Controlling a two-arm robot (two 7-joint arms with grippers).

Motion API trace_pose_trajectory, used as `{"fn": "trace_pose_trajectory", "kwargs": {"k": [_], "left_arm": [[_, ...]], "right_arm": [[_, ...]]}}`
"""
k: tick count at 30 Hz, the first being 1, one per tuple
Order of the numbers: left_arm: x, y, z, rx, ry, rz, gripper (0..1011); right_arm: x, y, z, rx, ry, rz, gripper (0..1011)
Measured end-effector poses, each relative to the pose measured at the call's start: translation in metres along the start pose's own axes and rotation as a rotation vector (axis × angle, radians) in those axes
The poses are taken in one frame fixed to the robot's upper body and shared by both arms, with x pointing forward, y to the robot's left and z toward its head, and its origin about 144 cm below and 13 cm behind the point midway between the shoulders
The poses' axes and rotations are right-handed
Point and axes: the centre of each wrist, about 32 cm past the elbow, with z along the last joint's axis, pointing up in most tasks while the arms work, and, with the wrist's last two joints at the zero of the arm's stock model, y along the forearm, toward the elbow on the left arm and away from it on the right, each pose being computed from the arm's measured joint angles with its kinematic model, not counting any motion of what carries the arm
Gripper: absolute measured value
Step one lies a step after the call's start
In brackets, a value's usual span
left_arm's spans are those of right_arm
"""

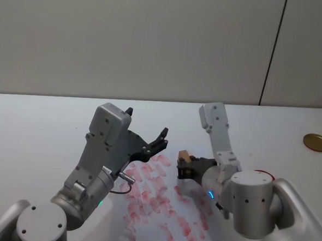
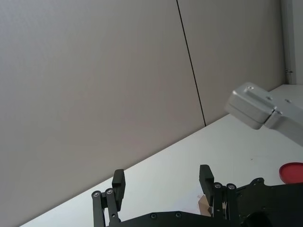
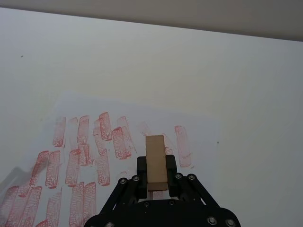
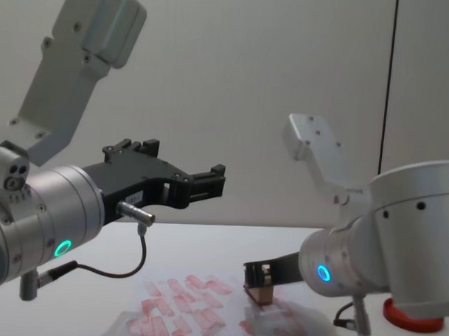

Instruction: Use the one hand to pick up the stamp and affix it onto the A4 paper.

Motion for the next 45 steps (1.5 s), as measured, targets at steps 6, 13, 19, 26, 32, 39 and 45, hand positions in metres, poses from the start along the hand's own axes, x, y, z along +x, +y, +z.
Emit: {"fn": "trace_pose_trajectory", "kwargs": {"k": [6,13,19,26,32,39,45], "left_arm": [[0.000,0.000,0.000,0.000,0.000,0.000,993],[0.000,0.000,0.000,0.000,0.000,0.000,993],[0.000,0.000,0.000,0.000,0.000,0.000,993],[0.000,0.000,0.000,0.000,0.000,0.000,993],[0.000,0.000,0.000,0.000,0.000,0.000,993],[0.000,0.000,0.000,0.000,0.000,0.000,993],[0.000,0.000,0.000,0.000,0.000,0.000,993]], "right_arm": [[-0.001,0.008,0.002,-0.021,0.003,-0.002,224],[-0.001,0.016,0.004,-0.050,0.017,-0.001,224],[-0.001,0.020,0.005,-0.077,0.025,0.006,224],[-0.001,0.024,0.006,-0.101,0.030,0.015,223],[-0.002,0.025,0.007,-0.108,0.031,0.023,224],[-0.003,0.023,0.009,-0.089,0.028,0.030,224],[-0.005,0.015,0.012,-0.045,0.017,0.037,224]]}}
